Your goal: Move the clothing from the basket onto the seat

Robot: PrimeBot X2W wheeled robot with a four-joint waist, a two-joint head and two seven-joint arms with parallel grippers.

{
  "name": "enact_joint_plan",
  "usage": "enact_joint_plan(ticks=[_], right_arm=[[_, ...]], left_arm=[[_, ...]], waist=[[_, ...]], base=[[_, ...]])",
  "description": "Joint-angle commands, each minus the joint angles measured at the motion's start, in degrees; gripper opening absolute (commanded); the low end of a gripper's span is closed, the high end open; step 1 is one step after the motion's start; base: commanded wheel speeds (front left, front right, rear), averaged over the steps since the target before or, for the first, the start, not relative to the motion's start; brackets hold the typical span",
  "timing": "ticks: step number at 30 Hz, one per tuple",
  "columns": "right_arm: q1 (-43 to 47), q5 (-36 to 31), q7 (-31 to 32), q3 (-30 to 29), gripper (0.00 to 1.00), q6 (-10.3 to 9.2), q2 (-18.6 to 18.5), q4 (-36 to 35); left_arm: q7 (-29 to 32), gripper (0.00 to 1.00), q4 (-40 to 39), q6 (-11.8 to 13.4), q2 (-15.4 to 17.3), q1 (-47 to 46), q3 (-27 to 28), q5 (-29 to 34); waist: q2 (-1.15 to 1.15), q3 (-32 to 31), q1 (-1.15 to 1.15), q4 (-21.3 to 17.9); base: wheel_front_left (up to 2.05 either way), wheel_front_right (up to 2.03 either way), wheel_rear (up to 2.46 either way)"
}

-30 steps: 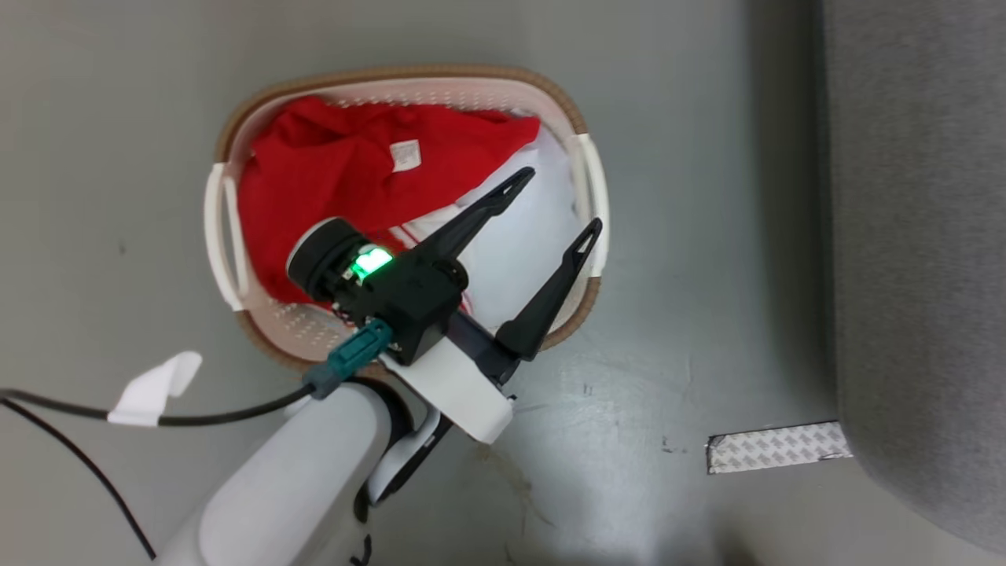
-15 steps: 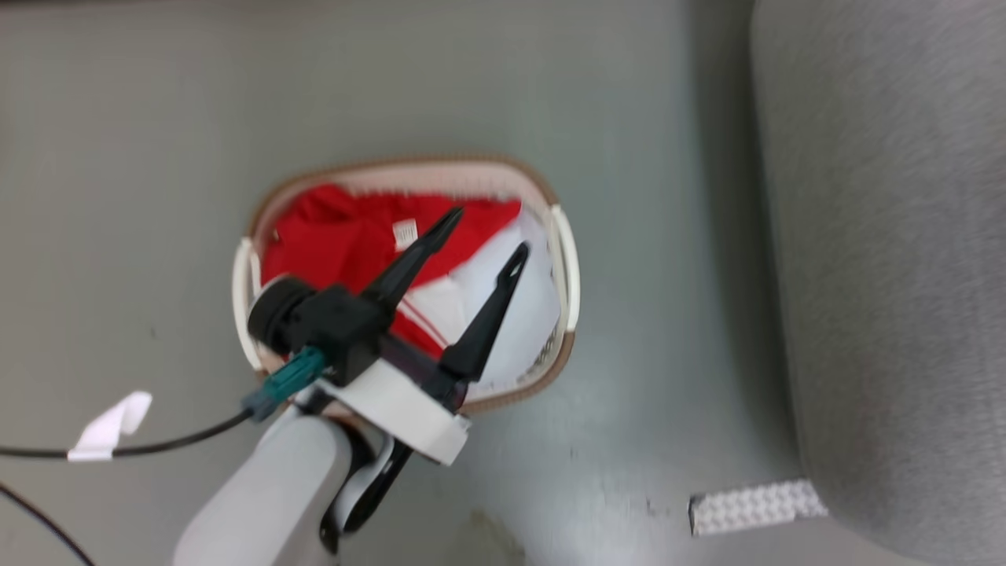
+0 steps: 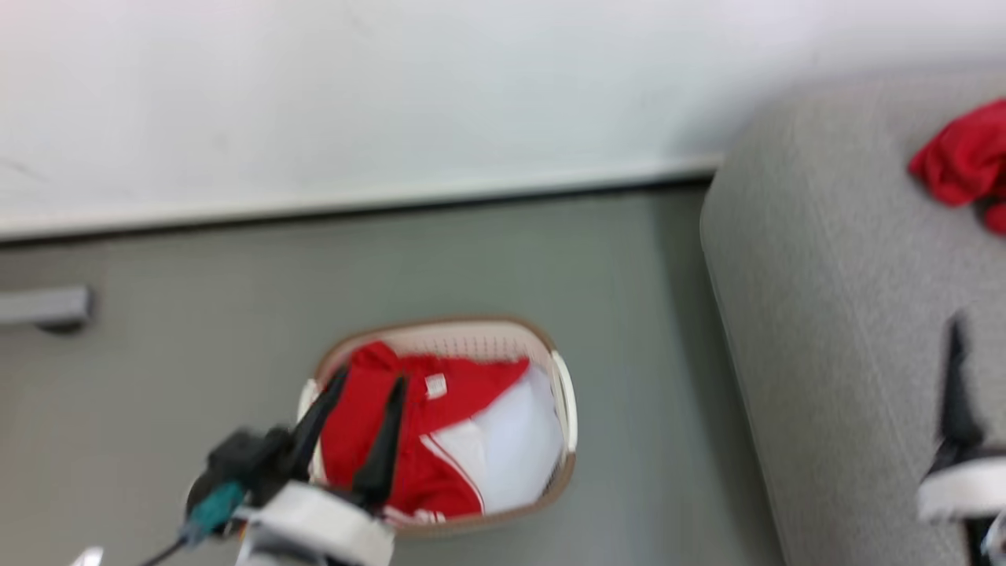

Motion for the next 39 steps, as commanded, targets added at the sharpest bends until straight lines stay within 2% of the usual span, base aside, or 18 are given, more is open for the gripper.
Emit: enact_joint_plan(ticks=[1, 7, 13, 18, 25, 33, 39], right_arm=[[2.54, -1.91, 0.03, 0.78, 1.0, -0.14, 0.29, -1.42], [13.02, -6.08, 0.02, 3.8, 1.0, -0.14, 4.86, -6.41], [19.72, -6.2, 0.02, 5.76, 1.0, -0.14, 7.05, -6.8], [22.2, -5.12, 0.02, 6.75, 1.0, -0.14, 7.36, -6.16], [21.95, -3.47, 0.02, 8.41, 1.0, -0.14, 7.32, -5.59], [20.6, -3.72, 0.02, 8.73, 1.0, -0.14, 7.33, -5.59], [17.61, -4.46, 0.03, 8.13, 1.0, -0.14, 7.33, -7.38]], left_arm=[[-0.32, 1.0, 0.27, 0.43, -0.16, 2.23, 0.85, 0.36], [-0.34, 1.0, -0.73, 0.58, -2.69, 10.76, 8.46, 3.71], [-0.32, 1.0, -0.49, -1.55, -5.96, 18.19, 14.95, 7.67], [-0.33, 1.0, 0.29, -4.13, -8.5, 21.3, 18.58, 10.29], [-0.33, 1.0, 1.14, -6.8, -11.17, 21.64, 21.19, 13.29], [-0.33, 1.0, 2.05, -8.79, -12.48, 20.37, 22.71, 14.93], [-0.21, 1.0, 6.58, -9.4, -12.17, 13.88, 20.52, 17.39]], waist=[[0.0, -5.67, 0.03, 1.64], [0.0, -10.72, 0.03, 3.86], [0.0, -14.74, 0.03, 5.55], [0.0, -16.09, 0.03, 6.41], [0.0, -15.85, 0.03, 6.7], [0.0, -14.31, 0.03, 5.51], [0.0, -7.91, 0.03, 4.19]], base=[[0.0, 0.0, 0.0], [0.0, 0.0, 0.0], [0.0, 0.0, 0.0], [0.0, 0.0, 0.0], [0.0, 0.0, 0.0], [0.0, 0.0, 0.0], [0.0, 0.0, 0.0]])
